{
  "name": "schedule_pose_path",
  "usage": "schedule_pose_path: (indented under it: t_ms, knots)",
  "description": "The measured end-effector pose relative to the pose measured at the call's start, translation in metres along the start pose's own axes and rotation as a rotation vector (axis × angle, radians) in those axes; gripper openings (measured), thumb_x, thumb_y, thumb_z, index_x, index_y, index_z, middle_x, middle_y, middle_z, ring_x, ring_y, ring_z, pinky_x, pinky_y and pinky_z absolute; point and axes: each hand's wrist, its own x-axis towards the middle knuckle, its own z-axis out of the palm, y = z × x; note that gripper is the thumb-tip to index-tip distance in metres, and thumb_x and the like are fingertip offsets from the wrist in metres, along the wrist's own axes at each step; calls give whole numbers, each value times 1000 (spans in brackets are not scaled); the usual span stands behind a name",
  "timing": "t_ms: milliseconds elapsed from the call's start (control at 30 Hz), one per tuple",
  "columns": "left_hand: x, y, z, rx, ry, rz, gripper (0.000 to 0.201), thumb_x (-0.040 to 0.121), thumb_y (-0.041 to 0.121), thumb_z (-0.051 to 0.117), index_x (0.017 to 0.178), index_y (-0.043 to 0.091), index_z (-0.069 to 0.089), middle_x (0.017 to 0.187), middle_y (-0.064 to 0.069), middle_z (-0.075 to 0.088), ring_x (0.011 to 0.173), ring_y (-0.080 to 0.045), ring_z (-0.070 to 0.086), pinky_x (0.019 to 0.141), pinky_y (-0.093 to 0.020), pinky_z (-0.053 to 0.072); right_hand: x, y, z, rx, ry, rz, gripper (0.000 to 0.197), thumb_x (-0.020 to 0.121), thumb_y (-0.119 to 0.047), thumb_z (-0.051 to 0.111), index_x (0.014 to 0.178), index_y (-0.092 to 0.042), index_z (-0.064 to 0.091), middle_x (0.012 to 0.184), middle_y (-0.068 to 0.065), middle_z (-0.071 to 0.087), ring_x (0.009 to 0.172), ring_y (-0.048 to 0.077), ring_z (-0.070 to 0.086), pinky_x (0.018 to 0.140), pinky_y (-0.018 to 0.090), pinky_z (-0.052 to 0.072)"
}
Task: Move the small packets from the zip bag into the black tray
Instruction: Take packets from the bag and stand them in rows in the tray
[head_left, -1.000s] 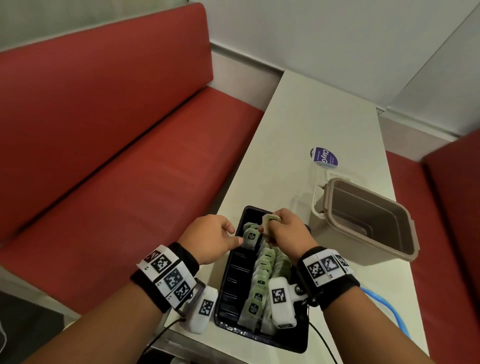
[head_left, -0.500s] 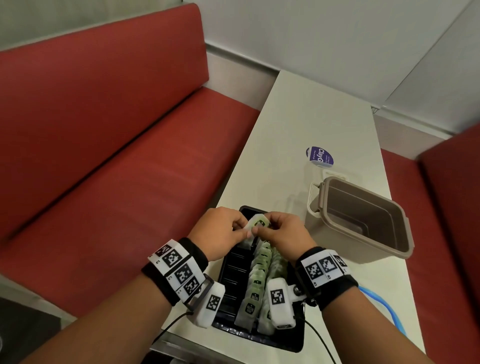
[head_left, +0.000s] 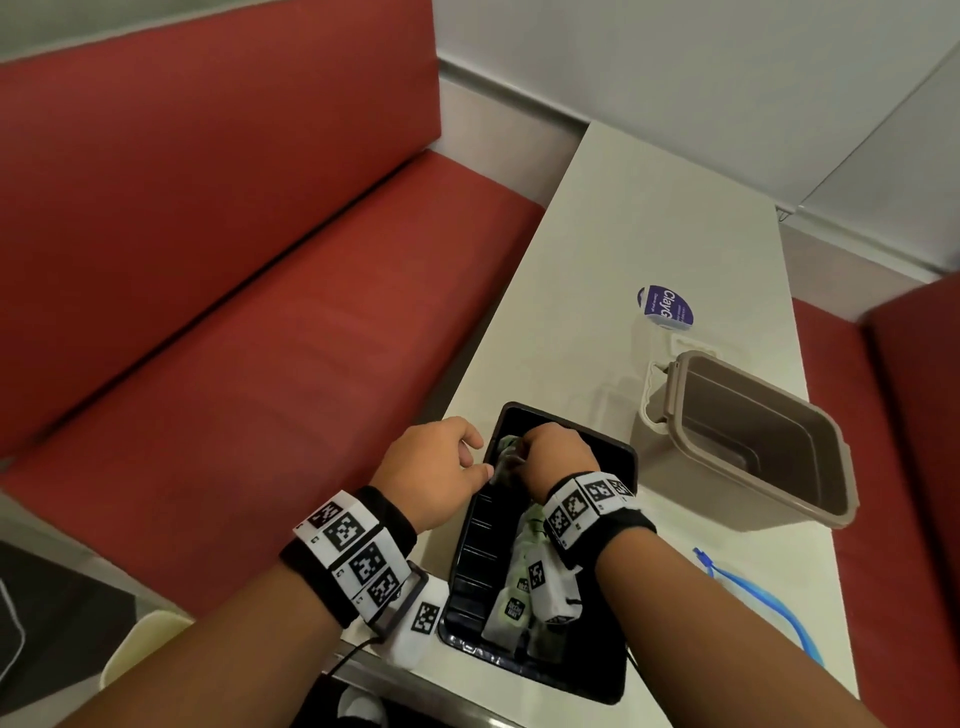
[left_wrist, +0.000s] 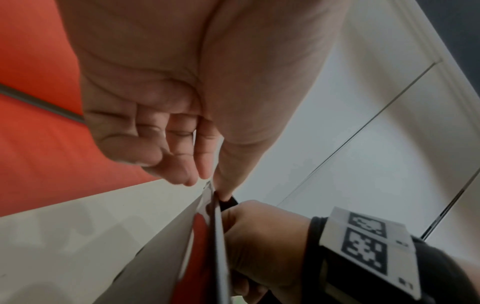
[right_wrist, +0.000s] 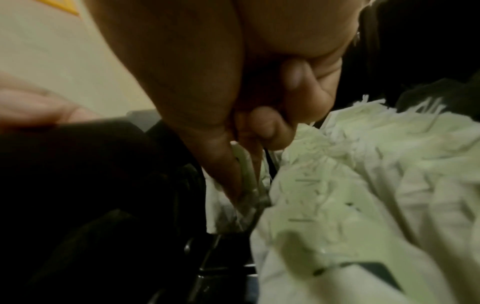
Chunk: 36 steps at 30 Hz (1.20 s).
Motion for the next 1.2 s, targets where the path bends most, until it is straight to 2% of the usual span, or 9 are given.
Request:
schedule_pose_path:
  t_ms: [133, 267, 400, 500, 633, 733, 933, 1100, 1200]
  knots:
    - [-4, 0, 3, -43, -29, -10, 21, 87, 33, 70, 105, 25, 64, 79, 11, 68, 74, 1, 60, 64, -16, 42, 1, 1, 9, -46, 39, 35, 16, 85, -17, 59, 96, -20, 69, 95, 6, 69, 90, 30, 67, 89, 46, 55]
    - [-5, 1, 4, -50, -28, -32, 21, 87, 32, 71, 105, 25, 64, 76, 10, 68, 73, 1, 60, 63, -16, 41, -1, 2, 9, -54, 48, 17, 20, 85, -19, 60, 102, -22, 70, 96, 5, 70, 89, 28, 68, 85, 42, 57]
    - [-7, 5, 1, -21, -32, -42, 22, 88, 33, 71, 107, 23, 64, 76, 11, 68, 74, 2, 60, 65, -17, 41, -9, 4, 0, -11, 80, -51, 16, 86, -31, 65, 100, -25, 71, 95, 2, 71, 87, 25, 68, 81, 36, 57]
    - [-10, 11, -1, 27, -15, -52, 24, 87, 34, 71, 108, 23, 64, 78, 12, 67, 74, 2, 58, 63, -16, 39, -20, 12, -11, 37, 116, -124, 17, 88, -31, 67, 103, -26, 73, 101, 1, 73, 94, 22, 68, 84, 34, 56]
    - [-18, 35, -7, 164, 54, -13, 26, 88, 36, 69, 111, 25, 63, 95, 12, 67, 89, -9, 62, 75, -25, 46, -41, 38, -35, 184, 194, -206, 13, 89, -26, 67, 99, -24, 75, 101, -1, 73, 95, 20, 68, 89, 32, 54]
    - [-22, 70, 0, 192, 78, 91, 22, 88, 33, 69, 108, 26, 65, 92, 13, 68, 84, -8, 61, 77, -25, 47, -60, 72, -53, 281, 268, -240, 12, 90, -22, 65, 98, -24, 74, 95, -5, 72, 90, 14, 65, 86, 26, 51]
    - [-41, 154, 71, 119, -87, 262, 12, 89, 29, 67, 101, 29, 65, 89, 13, 67, 72, 3, 56, 66, -13, 41, -93, 178, -61, 359, 377, -180, 9, 86, -17, 67, 89, -24, 73, 87, -7, 71, 83, 13, 64, 79, 25, 50]
    - [-58, 195, 157, 160, -213, 331, 15, 89, 24, 66, 101, 24, 73, 95, 7, 71, 81, -5, 61, 77, -18, 47, -109, 270, -29, 283, 319, -74, 8, 82, -24, 71, 78, -30, 68, 75, -9, 60, 76, 14, 59, 68, 23, 40]
    - [-60, 204, 209, 267, -311, 298, 20, 90, 17, 61, 103, 20, 76, 101, 3, 73, 93, -16, 66, 89, -28, 51, -110, 312, -1, 141, 255, -89, 9, 82, -31, 69, 87, -32, 77, 87, -3, 53, 89, 22, 57, 76, 28, 45]
